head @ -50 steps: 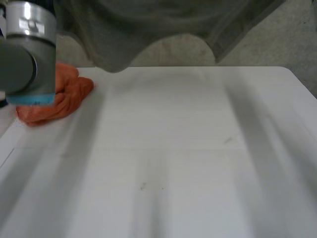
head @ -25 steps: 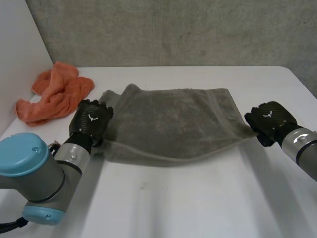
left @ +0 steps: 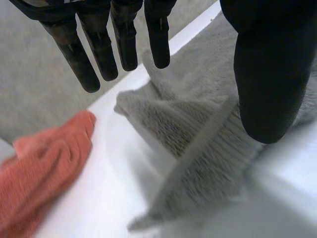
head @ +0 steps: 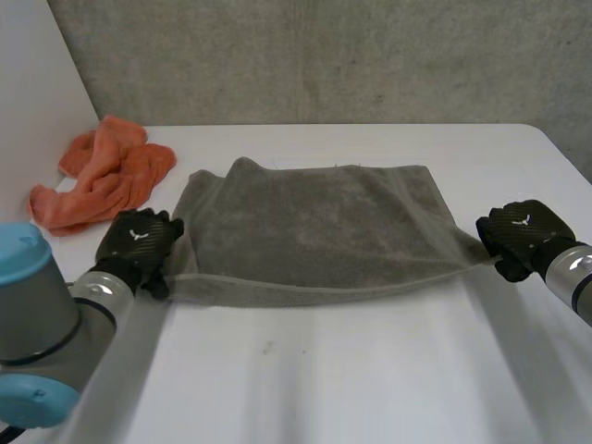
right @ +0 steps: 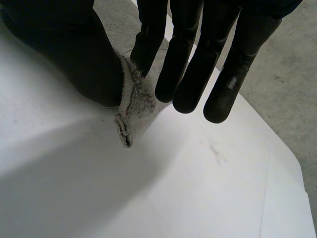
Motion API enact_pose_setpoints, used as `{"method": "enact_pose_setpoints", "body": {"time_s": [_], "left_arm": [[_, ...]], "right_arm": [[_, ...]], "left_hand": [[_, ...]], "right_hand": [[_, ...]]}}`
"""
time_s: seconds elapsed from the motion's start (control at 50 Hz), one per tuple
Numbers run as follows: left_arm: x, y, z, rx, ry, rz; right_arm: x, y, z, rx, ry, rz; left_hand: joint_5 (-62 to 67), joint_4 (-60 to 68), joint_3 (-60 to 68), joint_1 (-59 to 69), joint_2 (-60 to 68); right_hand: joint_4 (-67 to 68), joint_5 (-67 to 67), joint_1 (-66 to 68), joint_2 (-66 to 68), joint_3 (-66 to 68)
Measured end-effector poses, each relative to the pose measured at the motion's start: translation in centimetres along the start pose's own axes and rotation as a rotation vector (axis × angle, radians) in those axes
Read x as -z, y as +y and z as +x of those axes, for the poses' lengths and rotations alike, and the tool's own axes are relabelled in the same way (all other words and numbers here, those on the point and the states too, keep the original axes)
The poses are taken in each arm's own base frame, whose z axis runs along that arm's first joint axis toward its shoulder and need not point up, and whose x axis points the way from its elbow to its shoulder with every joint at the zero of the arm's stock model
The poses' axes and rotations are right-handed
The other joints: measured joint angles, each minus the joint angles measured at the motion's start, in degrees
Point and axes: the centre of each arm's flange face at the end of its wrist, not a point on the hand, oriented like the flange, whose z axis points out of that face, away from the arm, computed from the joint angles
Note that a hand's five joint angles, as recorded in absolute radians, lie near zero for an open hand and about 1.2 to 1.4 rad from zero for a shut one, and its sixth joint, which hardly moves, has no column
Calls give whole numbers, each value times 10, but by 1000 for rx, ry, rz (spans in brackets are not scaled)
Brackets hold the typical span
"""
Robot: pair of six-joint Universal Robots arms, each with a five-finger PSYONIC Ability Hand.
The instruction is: Fold the laundry.
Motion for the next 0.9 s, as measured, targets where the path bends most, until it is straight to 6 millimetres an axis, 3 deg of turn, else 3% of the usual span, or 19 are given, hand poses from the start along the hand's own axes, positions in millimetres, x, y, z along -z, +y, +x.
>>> {"method": "enact_pose_setpoints", "body": {"time_s": [0.16, 0.32, 0.52, 0.64, 0.7, 0.78, 0.9], "left_arm": [[19, -1, -14, 111, 26, -125], [21, 5, -16, 116, 30, -169], [-12, 25, -23, 117, -6, -161], [-24, 32, -21, 96, -6, -161], [-26, 33, -20, 72, -3, -164], [-21, 26, -21, 21, -4, -152], [8, -3, -29, -107, -24, -106]], "right_arm": [[1, 2, -3, -1, -9, -5], [2, 2, -4, -2, -11, -8], [3, 4, -6, -5, -16, -16], [4, 5, -7, -5, -20, -23], [4, 5, -6, -1, -21, -25], [9, 0, -4, 8, -31, -33], [30, -14, 2, 57, -82, -93]], "left_hand": [[1, 0, 0, 0, 0], [10, 2, 2, 0, 1], [190, 187, 184, 175, 183], [432, 432, 430, 423, 429], [448, 469, 462, 424, 461], [448, 469, 462, 424, 461], [448, 471, 462, 424, 461]], "right_hand": [[0, 0, 0, 0, 0], [0, 0, 0, 0, 0], [0, 0, 0, 0, 0], [0, 0, 0, 0, 0], [0, 0, 0, 0, 0], [0, 0, 0, 0, 0], [0, 0, 0, 0, 0]]}}
